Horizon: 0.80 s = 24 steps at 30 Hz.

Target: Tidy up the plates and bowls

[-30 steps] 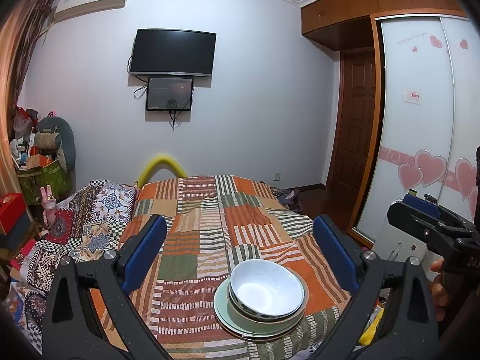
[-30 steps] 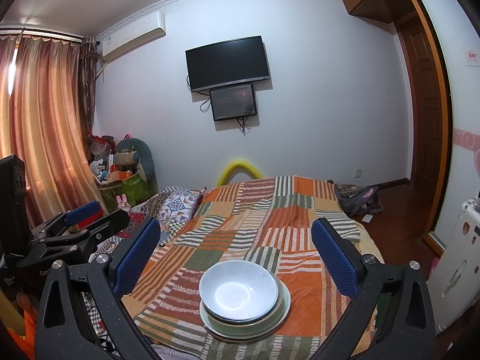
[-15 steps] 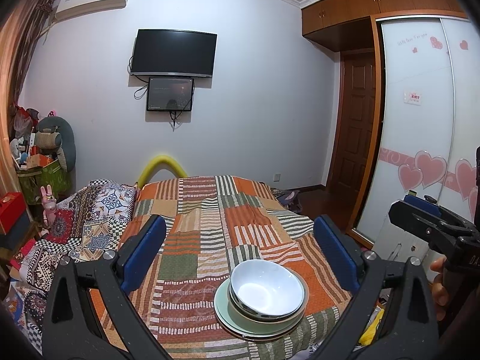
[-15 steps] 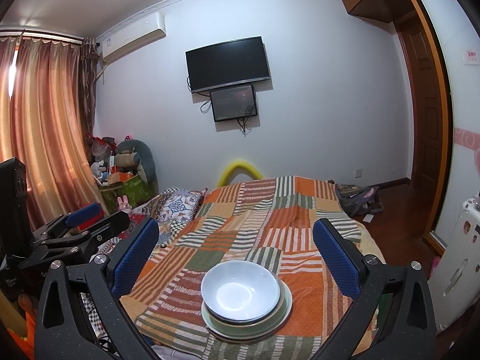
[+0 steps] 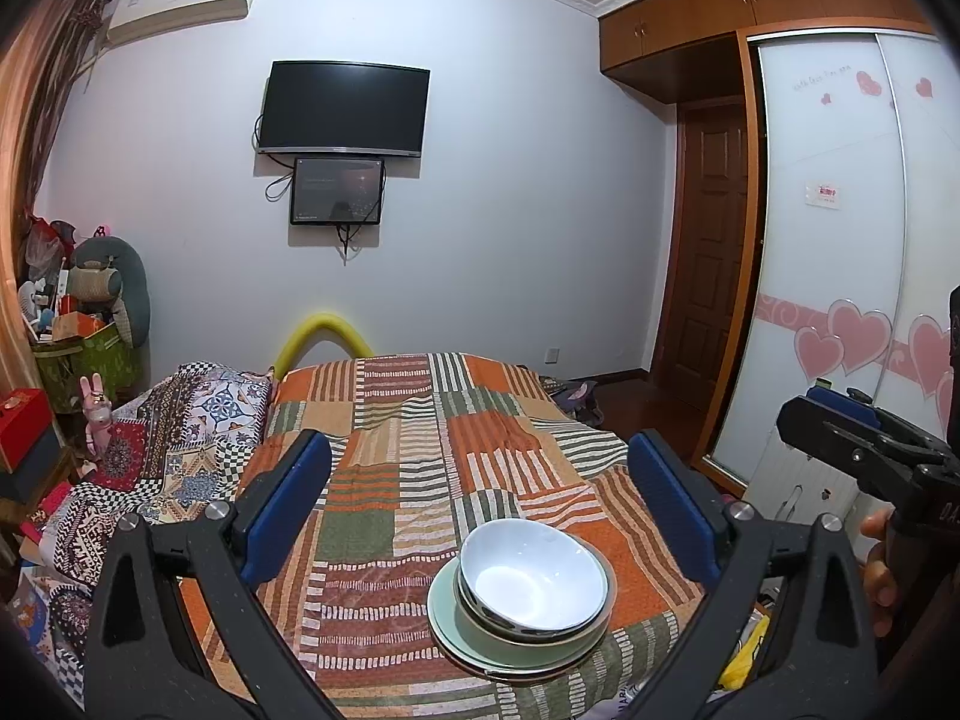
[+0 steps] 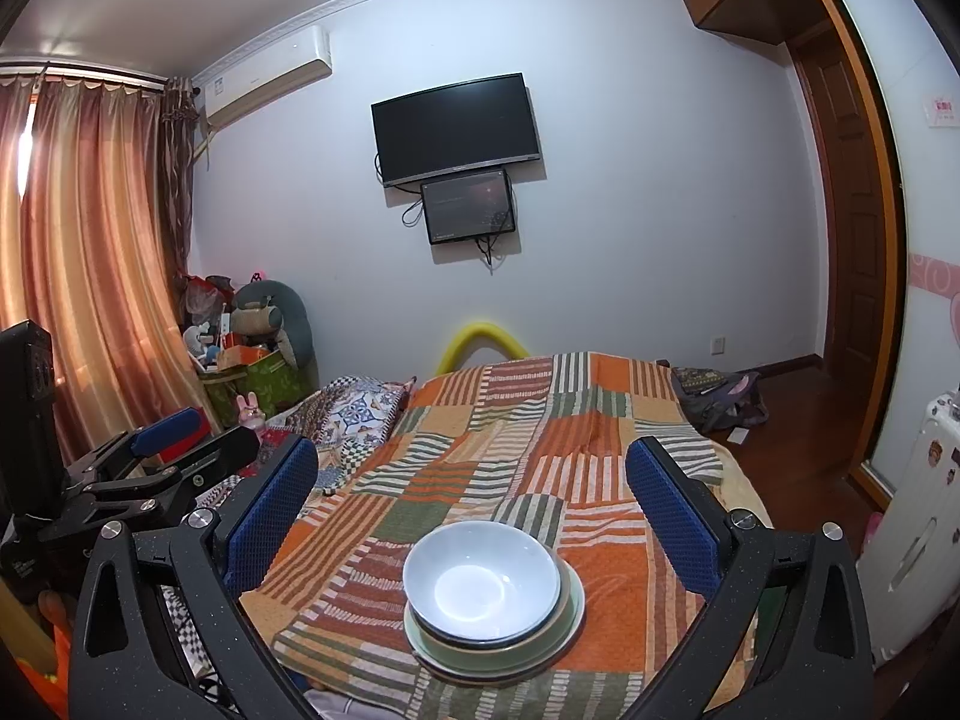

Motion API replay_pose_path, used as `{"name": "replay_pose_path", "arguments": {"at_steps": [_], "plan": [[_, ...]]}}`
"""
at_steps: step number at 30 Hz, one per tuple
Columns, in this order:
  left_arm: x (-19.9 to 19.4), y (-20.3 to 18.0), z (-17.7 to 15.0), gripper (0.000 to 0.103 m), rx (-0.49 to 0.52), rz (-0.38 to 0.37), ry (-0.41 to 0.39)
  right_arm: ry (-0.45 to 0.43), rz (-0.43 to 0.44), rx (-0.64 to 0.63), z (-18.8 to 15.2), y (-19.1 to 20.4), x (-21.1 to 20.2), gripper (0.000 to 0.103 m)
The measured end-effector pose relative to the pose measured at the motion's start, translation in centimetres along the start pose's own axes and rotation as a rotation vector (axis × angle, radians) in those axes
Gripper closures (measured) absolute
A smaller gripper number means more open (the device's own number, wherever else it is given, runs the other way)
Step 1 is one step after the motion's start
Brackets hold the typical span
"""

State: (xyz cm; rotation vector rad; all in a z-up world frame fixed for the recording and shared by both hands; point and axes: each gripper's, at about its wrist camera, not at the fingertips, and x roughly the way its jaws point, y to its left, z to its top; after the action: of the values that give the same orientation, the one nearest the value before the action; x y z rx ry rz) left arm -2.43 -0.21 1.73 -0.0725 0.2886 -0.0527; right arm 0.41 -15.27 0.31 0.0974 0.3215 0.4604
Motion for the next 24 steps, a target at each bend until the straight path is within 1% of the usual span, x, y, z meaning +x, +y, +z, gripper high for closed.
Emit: {"name": "replay_pose_path", "arguments": {"at_steps": [11, 14, 18, 24], "plan": [[0.12, -0.32, -0.05, 0.001, 0.008, -0.003, -0.002, 0.0, -0.003, 0.001, 0.06, 0.17, -0.18, 0.001], [0.18, -0.08, -0.05, 0.001, -0.005, -0.011, -0.001, 0.002, -0.002, 0.001, 0.07, 0.31, -0.16, 0.001], [0.56, 0.28, 0.06, 0.001, -0.026, -0.042, 0.021, 0.003, -0.003, -0.001, 0.02, 0.4, -0.19, 0.001], [0.55, 0.12, 0.09, 0.001, -0.025, -0.034, 0.012, 0.007, -0.001, 0.003, 0.01, 0.4, -0.13, 0.001]]}}
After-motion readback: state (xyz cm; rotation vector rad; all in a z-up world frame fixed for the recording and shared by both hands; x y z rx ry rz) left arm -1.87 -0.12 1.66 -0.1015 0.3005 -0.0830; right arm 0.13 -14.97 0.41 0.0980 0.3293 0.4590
